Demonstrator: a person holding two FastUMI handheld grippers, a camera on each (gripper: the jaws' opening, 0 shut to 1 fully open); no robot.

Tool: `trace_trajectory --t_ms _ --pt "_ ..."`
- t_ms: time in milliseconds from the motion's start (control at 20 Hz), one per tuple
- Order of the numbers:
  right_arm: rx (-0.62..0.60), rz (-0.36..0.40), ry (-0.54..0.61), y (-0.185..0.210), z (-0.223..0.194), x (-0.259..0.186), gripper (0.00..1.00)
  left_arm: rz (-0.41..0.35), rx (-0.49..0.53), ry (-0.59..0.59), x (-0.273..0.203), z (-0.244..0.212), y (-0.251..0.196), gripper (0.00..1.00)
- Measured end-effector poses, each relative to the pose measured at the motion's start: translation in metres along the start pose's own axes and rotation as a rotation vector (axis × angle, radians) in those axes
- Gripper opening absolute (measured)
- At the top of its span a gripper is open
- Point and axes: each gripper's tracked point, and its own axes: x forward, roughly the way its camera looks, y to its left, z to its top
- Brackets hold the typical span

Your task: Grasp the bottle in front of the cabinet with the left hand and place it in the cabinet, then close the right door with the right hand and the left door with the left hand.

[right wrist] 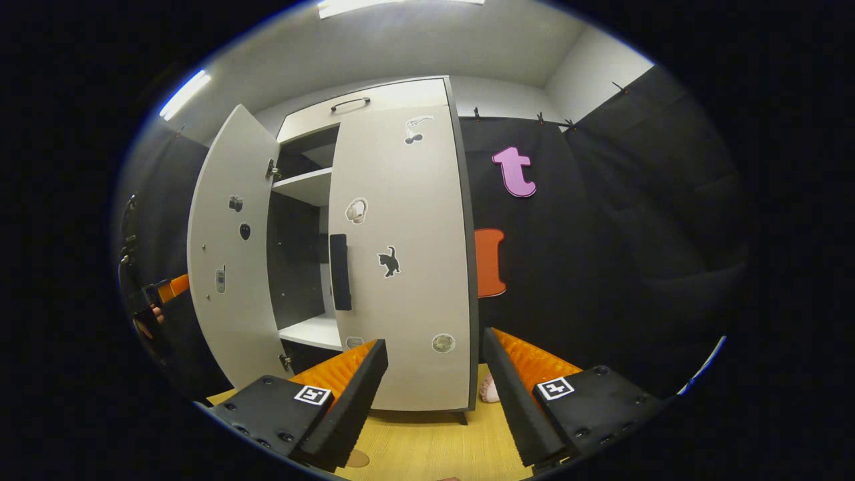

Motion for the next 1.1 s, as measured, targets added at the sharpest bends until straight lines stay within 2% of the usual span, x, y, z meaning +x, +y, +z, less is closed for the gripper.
trace_trajectory --t_ms 200,250,350,400,450,550,700,750,800,1100 --pt "0.008 -0.014 0.003 -0.004 -0.003 -0.003 0.96 -0.081 -0.004 0.009 -0.002 -0.003 -0.033 0.93" --pt "0.01 -0.017 0.005 -0.004 -0.005 -0.004 0.96 -0.104 -0.012 0.013 -0.001 -0.004 -0.043 0.88" --pt "0.015 -0.027 0.008 -0.006 -0.005 -0.005 0.96 -0.151 -0.037 0.019 0.003 -0.006 -0.06 0.88" --pt "0.017 -0.031 0.008 -0.007 -0.006 -0.005 0.96 -0.173 -0.052 0.025 0.005 -0.008 -0.07 0.93" --pt "0.018 -0.035 0.007 -0.008 -0.005 -0.007 0.96 -0.192 -0.065 0.034 0.005 -0.011 -0.078 0.89" --pt "0.018 -0.05 0.0 -0.011 -0.003 -0.01 0.96 -0.228 -0.087 0.035 0.007 -0.008 -0.088 0.95" --pt "0.015 -0.076 -0.003 -0.017 -0.002 -0.015 0.96 -0.258 -0.069 0.017 0.01 -0.006 -0.106 0.95" --pt "0.017 -0.079 0.0 -0.018 -0.003 -0.016 0.96 -0.27 -0.061 0.017 0.011 -0.006 -0.113 0.92" --pt "0.02 -0.083 0.003 -0.019 -0.004 -0.017 0.96 -0.284 -0.06 0.02 0.012 -0.008 -0.121 0.95" --pt "0.017 -0.117 0.01 -0.03 -0.006 -0.023 0.96 -0.334 -0.08 0.039 0.03 -0.021 -0.156 0.94"
